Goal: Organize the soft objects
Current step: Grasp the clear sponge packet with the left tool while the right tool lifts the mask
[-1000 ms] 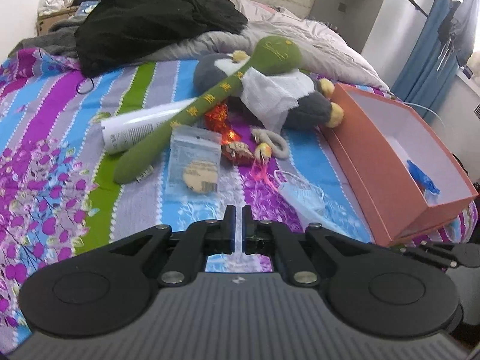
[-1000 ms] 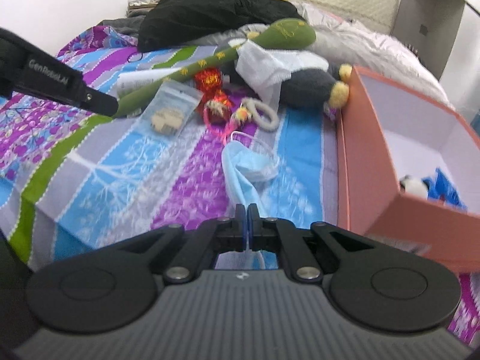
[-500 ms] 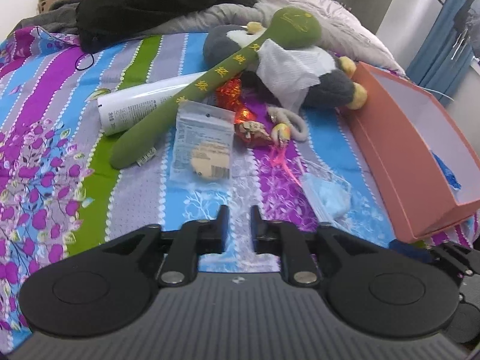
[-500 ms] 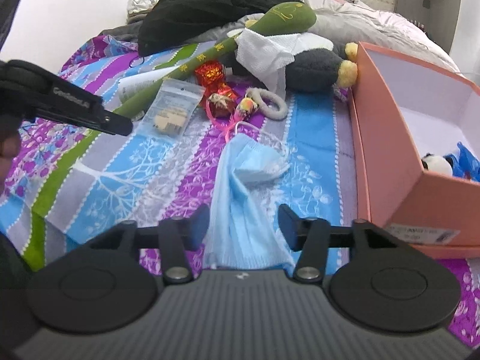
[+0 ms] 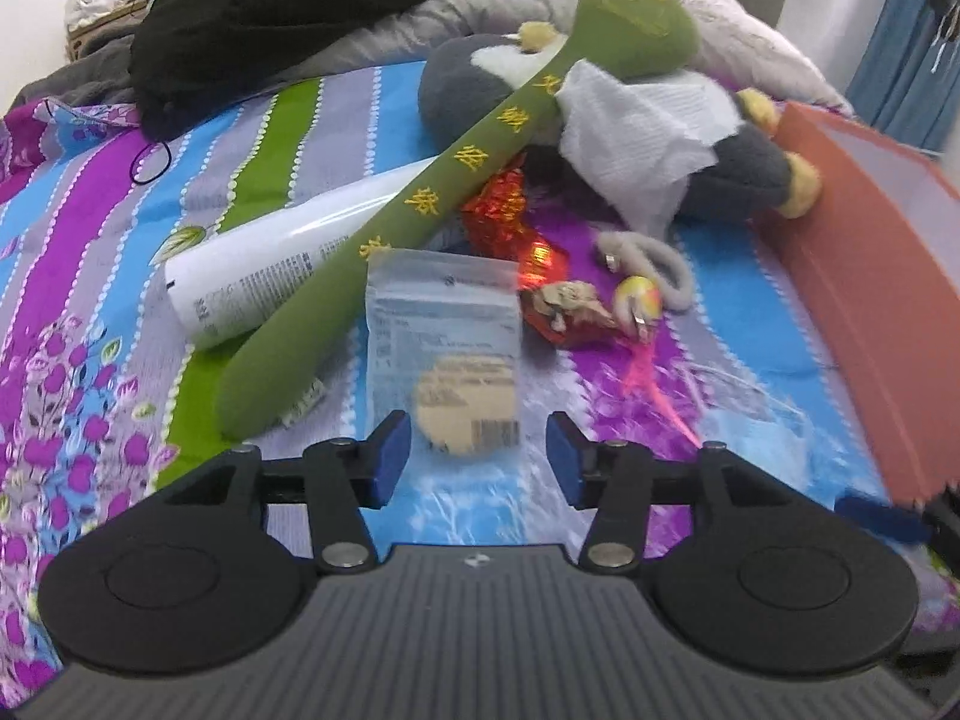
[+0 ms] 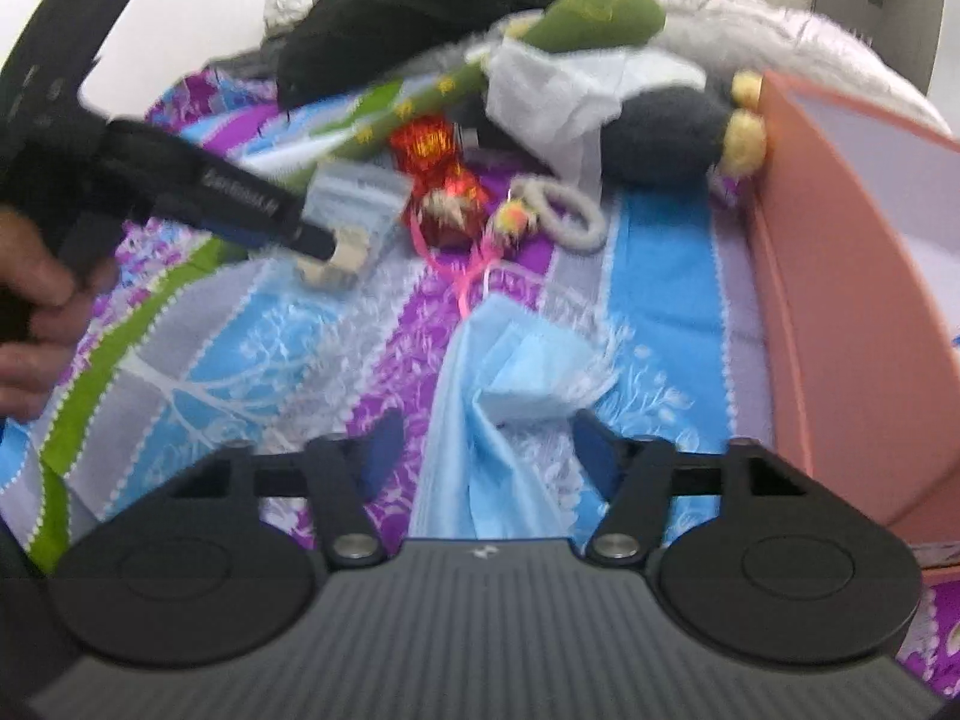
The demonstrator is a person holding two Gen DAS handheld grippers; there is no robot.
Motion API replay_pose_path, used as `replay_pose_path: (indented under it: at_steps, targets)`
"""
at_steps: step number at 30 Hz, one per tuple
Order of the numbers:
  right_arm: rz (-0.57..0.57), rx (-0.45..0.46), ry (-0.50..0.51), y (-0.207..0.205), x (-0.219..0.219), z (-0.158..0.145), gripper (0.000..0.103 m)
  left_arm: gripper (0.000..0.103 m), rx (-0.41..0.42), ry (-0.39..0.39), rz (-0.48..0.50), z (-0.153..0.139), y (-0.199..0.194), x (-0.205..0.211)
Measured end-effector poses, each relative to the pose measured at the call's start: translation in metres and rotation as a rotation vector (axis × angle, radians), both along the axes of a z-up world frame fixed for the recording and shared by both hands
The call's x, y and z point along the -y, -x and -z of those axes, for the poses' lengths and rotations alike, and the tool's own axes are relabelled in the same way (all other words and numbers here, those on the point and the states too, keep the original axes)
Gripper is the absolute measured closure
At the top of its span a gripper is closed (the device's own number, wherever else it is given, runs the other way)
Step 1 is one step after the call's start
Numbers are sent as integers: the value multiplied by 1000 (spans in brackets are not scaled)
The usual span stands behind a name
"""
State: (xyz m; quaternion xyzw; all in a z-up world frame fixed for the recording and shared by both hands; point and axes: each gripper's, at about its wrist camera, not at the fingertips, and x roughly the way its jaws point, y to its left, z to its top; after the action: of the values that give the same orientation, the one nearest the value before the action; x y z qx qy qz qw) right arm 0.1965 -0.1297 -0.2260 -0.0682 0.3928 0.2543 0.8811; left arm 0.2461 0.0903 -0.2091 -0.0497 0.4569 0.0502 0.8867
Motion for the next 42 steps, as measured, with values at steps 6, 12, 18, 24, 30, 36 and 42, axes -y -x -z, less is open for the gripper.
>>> replay_pose_path:
  at_steps: [6,12,18,24,30,36,42]
  targets:
    - [1,-19,13,4,4,5,92,30,-18,-34,-30,21,-25,-4]
    - [34,-2,5,2,15,0,94,30,-47,-52,-36,36,-41,-3]
    - [42,-24,14,-1,17,11,94,41,-62,-75,-18,45,-45,2]
    - [52,-36,0,-2,19,11,94,56,-53,-82,-9,41,-41,1]
    - [95,-24,-16,1,23,4,94,61,-46,-58,-22,36,-23,0]
    - [120,-1,-30,6,28,-8,94,63,-27,-11,-24,21,3,5]
    - [124,18,-43,16,30,-20,94,63,0,23,3,-1,30,21]
